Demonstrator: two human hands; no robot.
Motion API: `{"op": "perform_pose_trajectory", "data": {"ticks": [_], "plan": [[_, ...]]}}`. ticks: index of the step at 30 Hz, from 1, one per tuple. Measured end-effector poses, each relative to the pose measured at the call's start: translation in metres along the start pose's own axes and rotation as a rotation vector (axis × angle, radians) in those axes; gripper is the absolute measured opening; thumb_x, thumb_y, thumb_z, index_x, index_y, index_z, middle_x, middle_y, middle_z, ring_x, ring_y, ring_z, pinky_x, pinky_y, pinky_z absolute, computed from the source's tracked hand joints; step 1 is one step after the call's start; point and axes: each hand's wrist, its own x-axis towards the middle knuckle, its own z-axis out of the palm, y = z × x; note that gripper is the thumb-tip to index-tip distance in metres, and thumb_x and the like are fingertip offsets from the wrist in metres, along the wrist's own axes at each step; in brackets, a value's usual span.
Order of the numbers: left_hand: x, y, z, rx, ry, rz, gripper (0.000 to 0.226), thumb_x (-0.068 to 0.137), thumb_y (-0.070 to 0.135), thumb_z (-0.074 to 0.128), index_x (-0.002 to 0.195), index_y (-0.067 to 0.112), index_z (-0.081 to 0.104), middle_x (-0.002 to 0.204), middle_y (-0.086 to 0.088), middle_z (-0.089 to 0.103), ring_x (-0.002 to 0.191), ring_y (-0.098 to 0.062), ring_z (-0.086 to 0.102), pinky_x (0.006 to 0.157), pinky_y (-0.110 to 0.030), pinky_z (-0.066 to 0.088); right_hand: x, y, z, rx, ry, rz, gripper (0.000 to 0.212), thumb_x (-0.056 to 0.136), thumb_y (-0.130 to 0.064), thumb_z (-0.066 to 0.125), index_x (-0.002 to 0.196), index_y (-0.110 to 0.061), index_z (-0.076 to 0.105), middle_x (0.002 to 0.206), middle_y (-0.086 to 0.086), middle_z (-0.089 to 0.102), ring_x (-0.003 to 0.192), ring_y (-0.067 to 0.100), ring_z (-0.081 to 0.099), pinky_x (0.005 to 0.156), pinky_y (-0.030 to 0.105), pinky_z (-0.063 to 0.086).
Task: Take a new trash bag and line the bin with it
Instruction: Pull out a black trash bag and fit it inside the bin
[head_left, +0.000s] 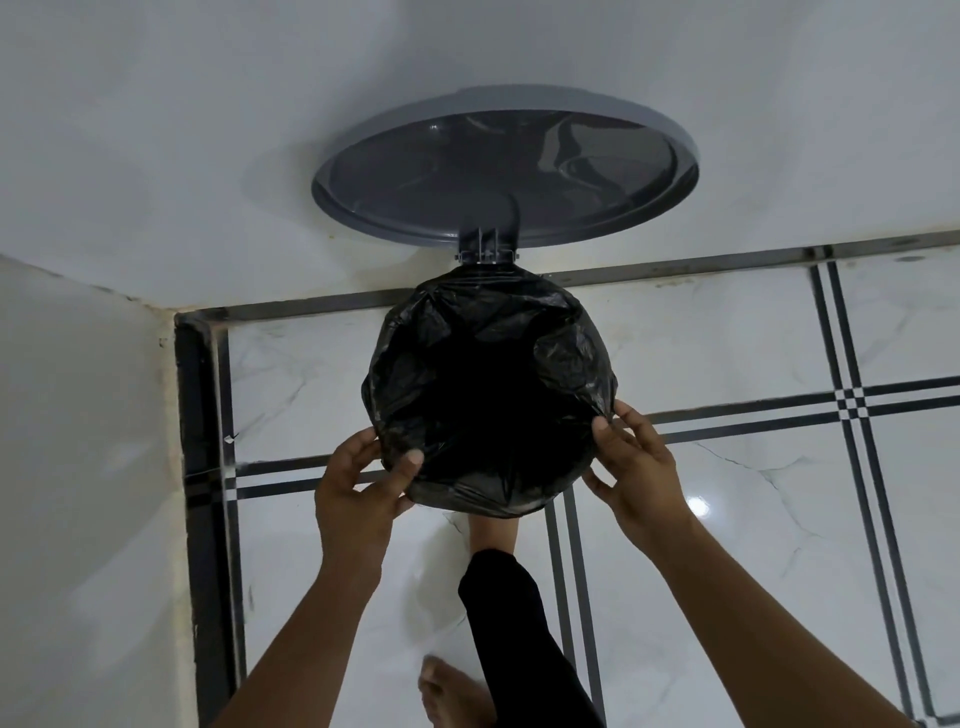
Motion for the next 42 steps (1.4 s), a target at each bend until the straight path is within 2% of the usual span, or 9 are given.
{"op": "perform_pose_trajectory", "data": {"ticks": [5,9,14,18,21,24,29,35,42], "plan": [[-0.007,-0.010,-0.011,0.158,-0.082,0.109,0.099,0.071,-0.012,0.086,0.152,0.028,0.047,0.130,0.007,0.068,0.087,-0.007,0.078,0.074,-0.013,0.057,-0.001,0.011,-0.014,0.044,-0.094,0.093,0.038,0.097,-0.001,0.062,0.128,-0.023,0.065,0.103,0.001,0.066,0.105,0.018,0.063,0.092,0.038,0.053],[-0.005,-0.021,-0.021,0.369,-0.151,0.233,0.111,0.073,-0.005,0.088,0.158,0.041,0.035,0.139,0.009,0.065,0.092,-0.015,0.079,0.091,-0.028,0.060,0.003,0.015,-0.023,0.098,-0.114,0.152,0.049,0.096,0.007,0.058,0.135,-0.022,0.063,0.089,-0.002,0.054,0.088,0.013,0.062,0.091,0.033,0.054],[0.000,-0.023,-0.009,0.474,-0.025,0.289,0.077,0.078,0.008,0.089,0.145,0.026,0.055,0.112,0.013,0.073,0.086,0.004,0.072,0.081,-0.006,0.051,0.007,0.012,-0.020,-0.012,-0.086,0.133,0.039,0.095,0.012,0.055,0.116,-0.017,0.071,0.091,-0.001,0.067,0.093,0.016,0.066,0.095,0.034,0.052],[0.013,-0.018,-0.003,0.486,0.152,0.233,0.033,0.078,0.002,0.081,0.095,0.030,0.078,0.084,0.008,0.078,0.084,-0.022,0.073,0.082,-0.019,0.052,0.009,0.002,-0.012,-0.109,-0.028,0.108,0.035,0.092,0.015,0.054,0.100,-0.013,0.074,0.091,0.003,0.076,0.091,0.019,0.070,0.086,0.032,0.055],[0.022,-0.015,-0.003,0.486,0.188,0.162,0.030,0.078,0.004,0.081,0.078,0.034,0.076,0.083,0.005,0.078,0.084,-0.017,0.071,0.084,-0.030,0.053,0.012,-0.005,-0.009,-0.062,0.028,0.127,0.023,0.090,0.008,0.055,0.094,-0.006,0.073,0.091,0.009,0.076,0.083,0.020,0.073,0.080,0.032,0.057],[0.028,-0.006,-0.005,0.363,0.057,-0.035,0.018,0.085,-0.001,0.070,0.084,0.014,0.081,0.067,-0.003,0.072,0.062,-0.012,0.063,0.065,-0.025,0.059,0.019,-0.012,-0.010,0.053,0.051,0.151,0.016,0.094,-0.004,0.056,0.095,-0.005,0.072,0.093,0.008,0.074,0.080,0.020,0.071,0.079,0.033,0.058],[0.031,0.009,-0.008,-0.196,-0.061,-0.466,0.013,0.095,0.002,0.057,0.090,0.004,0.069,0.095,-0.013,0.075,0.088,-0.021,0.072,0.072,-0.028,0.064,0.023,-0.022,-0.011,0.067,-0.049,0.112,0.017,0.103,-0.010,0.055,0.101,-0.006,0.072,0.097,0.007,0.076,0.083,0.017,0.075,0.078,0.030,0.063],[0.020,0.002,-0.010,-0.282,-0.145,-0.567,0.021,0.099,0.034,0.067,0.112,0.019,0.074,0.104,-0.001,0.079,0.102,-0.029,0.073,0.091,-0.048,0.060,0.028,-0.012,-0.016,0.053,-0.091,0.134,0.026,0.104,-0.004,0.050,0.119,-0.010,0.070,0.109,0.008,0.073,0.100,0.022,0.069,0.087,0.034,0.059],[0.008,-0.002,0.007,-0.349,-0.120,-0.454,0.022,0.099,0.000,0.059,0.111,0.014,0.070,0.116,-0.006,0.076,0.105,-0.014,0.075,0.087,-0.036,0.063,0.021,0.001,-0.025,0.112,-0.227,0.166,0.051,0.099,0.007,0.050,0.142,-0.020,0.054,0.117,0.007,0.054,0.116,0.025,0.055,0.100,0.044,0.053]]}}
